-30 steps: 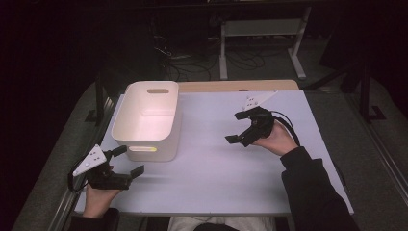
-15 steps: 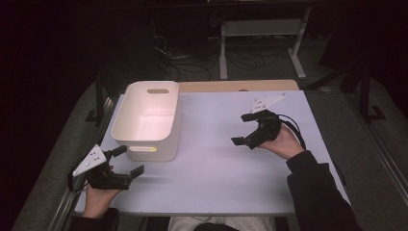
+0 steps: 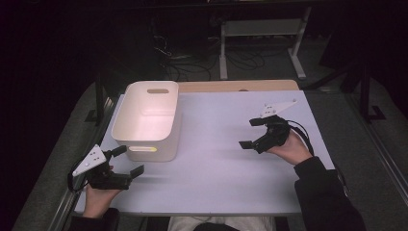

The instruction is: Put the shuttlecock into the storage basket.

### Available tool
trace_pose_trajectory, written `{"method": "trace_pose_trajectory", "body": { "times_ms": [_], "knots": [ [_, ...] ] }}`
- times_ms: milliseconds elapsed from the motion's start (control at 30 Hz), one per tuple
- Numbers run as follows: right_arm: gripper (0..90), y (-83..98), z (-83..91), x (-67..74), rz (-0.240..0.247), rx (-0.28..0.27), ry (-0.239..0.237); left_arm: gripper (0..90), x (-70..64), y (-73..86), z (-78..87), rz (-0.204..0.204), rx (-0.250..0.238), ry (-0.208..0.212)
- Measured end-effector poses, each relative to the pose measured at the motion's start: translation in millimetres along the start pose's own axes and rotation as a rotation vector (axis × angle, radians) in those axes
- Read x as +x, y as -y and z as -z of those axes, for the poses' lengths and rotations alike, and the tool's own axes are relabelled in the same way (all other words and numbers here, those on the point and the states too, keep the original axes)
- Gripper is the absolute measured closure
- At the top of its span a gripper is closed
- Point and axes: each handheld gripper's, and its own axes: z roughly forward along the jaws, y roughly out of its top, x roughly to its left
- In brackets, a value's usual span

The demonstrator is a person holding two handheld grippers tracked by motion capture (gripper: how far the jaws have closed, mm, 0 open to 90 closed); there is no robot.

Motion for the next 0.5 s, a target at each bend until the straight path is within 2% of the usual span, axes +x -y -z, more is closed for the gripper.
{"method": "trace_pose_trajectory", "body": {
  "times_ms": [500],
  "knots": [
    [0.0,19.9,12.3,0.6,-0.039,-0.009,0.026,0.0,-0.1,0.1,0.3,0.003,0.000,-0.002]
  ]
}}
